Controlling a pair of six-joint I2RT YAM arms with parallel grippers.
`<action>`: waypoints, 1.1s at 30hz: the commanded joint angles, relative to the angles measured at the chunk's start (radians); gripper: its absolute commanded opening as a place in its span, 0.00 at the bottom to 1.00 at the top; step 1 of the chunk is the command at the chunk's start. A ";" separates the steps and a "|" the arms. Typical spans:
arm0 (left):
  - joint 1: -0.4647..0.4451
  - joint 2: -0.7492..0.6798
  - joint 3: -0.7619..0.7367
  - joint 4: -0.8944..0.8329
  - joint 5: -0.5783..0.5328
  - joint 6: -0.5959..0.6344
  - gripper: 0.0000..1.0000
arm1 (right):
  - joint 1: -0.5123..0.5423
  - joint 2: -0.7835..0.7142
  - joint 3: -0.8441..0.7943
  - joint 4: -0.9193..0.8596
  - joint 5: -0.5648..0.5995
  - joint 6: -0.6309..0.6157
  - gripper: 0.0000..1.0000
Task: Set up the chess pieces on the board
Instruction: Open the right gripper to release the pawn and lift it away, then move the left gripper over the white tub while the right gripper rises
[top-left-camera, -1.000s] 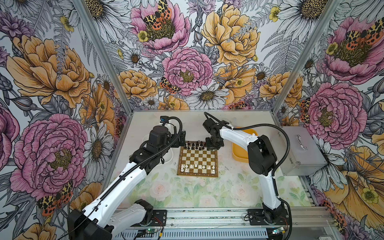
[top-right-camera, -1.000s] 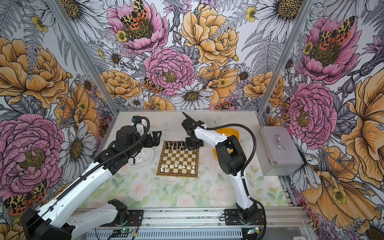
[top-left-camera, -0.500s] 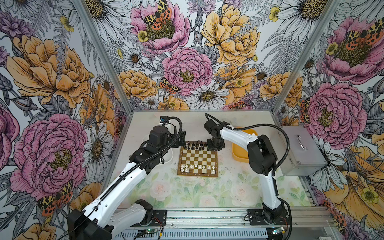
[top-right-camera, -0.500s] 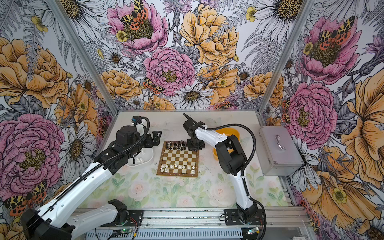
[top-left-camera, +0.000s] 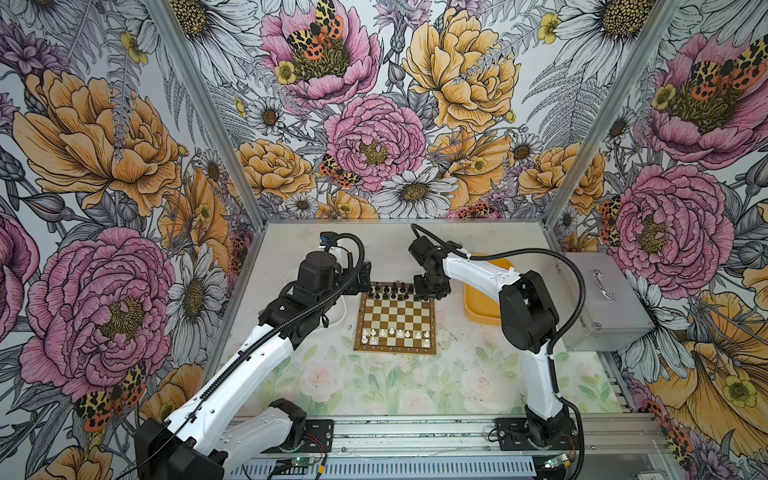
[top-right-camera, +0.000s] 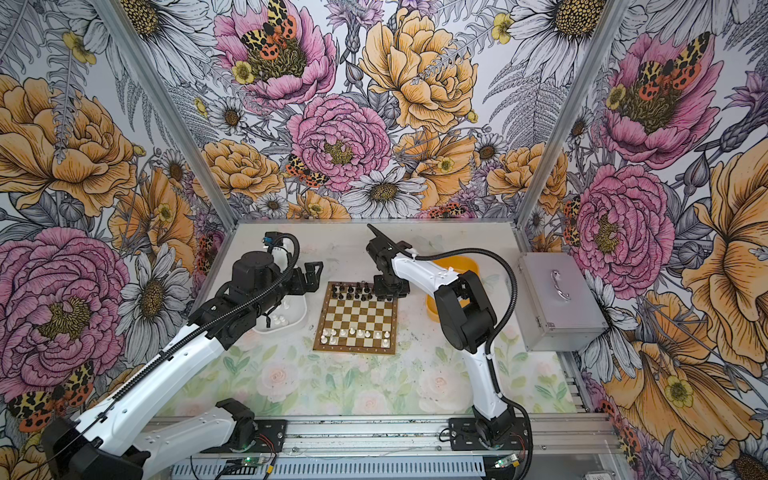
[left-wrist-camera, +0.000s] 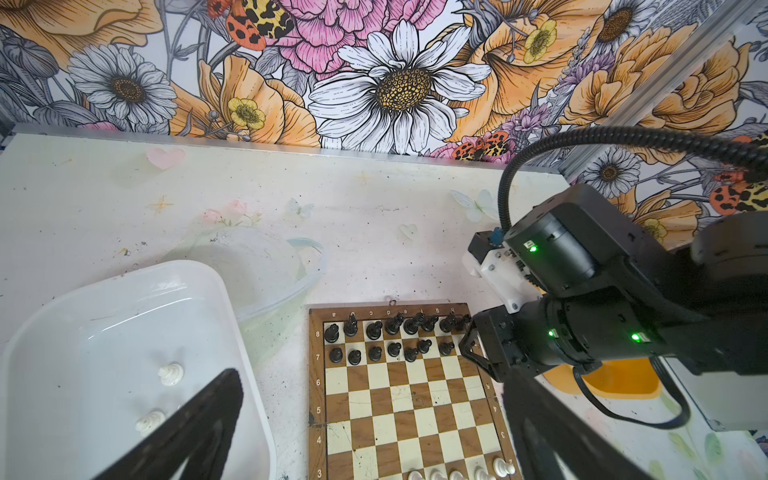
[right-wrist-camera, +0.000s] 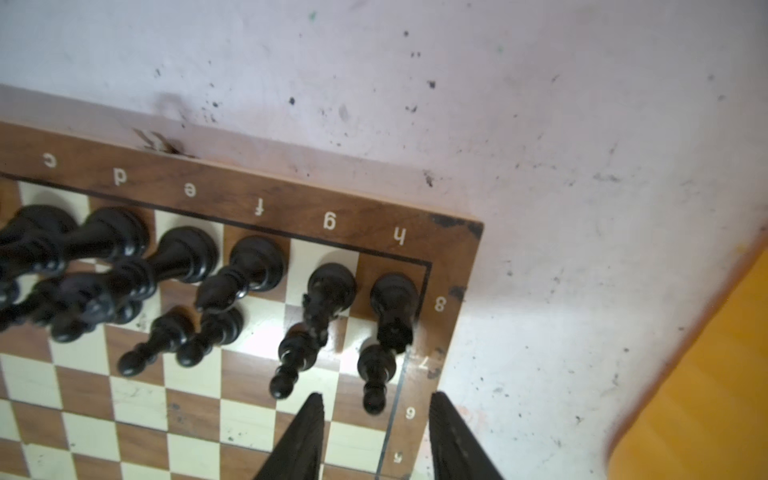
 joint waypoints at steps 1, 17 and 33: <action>-0.006 -0.009 0.035 0.002 -0.027 0.013 0.99 | -0.006 -0.075 0.004 0.014 -0.001 0.006 0.53; 0.144 0.083 0.081 -0.085 0.020 -0.019 0.99 | 0.015 -0.331 -0.027 -0.049 0.010 0.053 0.75; 0.360 0.354 0.147 -0.234 0.071 -0.207 0.77 | 0.014 -0.198 0.218 -0.112 -0.138 -0.031 1.00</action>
